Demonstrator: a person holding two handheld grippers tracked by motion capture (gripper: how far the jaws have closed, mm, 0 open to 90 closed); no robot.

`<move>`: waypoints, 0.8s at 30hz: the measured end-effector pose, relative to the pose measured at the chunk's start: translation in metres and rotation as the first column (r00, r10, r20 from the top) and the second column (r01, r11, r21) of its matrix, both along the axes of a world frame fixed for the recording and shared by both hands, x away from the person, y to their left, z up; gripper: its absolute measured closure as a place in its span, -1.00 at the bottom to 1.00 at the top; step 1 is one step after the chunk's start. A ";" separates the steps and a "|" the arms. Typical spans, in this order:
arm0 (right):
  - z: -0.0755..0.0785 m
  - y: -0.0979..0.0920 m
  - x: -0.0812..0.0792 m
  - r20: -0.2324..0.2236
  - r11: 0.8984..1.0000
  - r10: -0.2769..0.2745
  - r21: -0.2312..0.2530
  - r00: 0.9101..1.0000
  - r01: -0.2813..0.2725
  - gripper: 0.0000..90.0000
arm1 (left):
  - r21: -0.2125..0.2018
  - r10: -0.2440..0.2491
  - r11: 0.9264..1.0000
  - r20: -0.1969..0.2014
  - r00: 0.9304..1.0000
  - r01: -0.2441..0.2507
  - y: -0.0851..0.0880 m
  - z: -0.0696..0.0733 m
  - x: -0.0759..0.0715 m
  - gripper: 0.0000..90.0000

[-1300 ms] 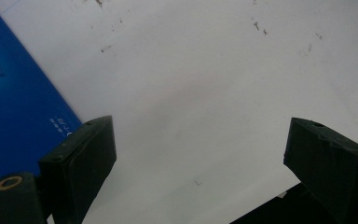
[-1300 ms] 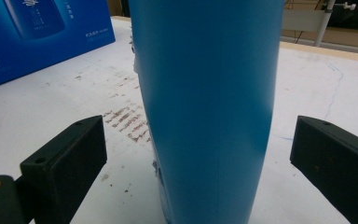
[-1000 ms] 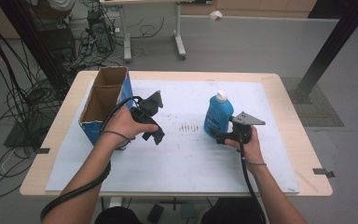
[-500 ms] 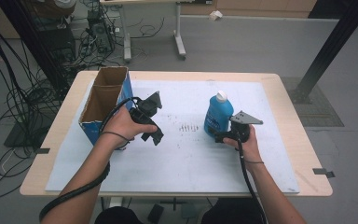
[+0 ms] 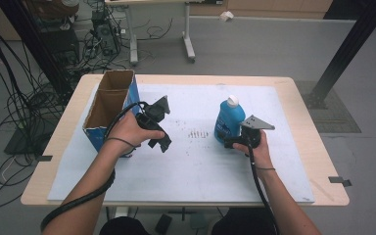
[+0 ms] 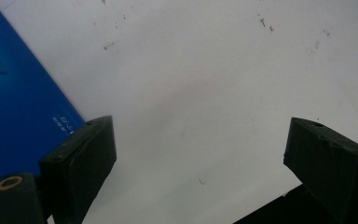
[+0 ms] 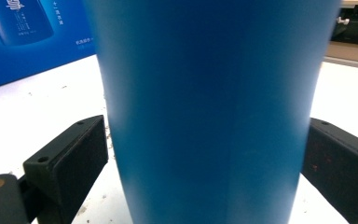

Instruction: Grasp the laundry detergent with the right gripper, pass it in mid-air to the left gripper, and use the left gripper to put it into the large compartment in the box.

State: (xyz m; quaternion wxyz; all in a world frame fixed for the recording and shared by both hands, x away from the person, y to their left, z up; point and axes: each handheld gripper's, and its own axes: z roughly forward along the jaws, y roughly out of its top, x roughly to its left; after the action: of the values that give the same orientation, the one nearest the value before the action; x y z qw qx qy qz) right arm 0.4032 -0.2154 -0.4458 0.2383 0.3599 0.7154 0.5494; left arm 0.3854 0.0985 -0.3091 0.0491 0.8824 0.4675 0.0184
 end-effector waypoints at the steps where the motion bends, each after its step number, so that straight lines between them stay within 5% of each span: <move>1: 0.000 0.000 0.000 0.000 1.000 -0.001 0.002 1.000 0.001 -0.90 | 0.001 0.000 1.000 0.001 1.000 0.000 0.000 0.000 0.000 -0.79; 24: -0.001 0.001 0.000 -0.005 1.000 -0.002 0.012 1.000 0.002 -0.90 | 0.002 -0.004 1.000 0.003 1.000 0.004 -0.002 0.000 0.000 -0.79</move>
State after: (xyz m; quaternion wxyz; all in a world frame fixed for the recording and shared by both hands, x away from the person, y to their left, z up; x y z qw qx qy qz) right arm 0.4034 -0.2146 -0.4468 0.2349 0.3632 0.7124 0.5526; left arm 0.3854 0.0965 -0.3092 0.0493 0.8833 0.4658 0.0202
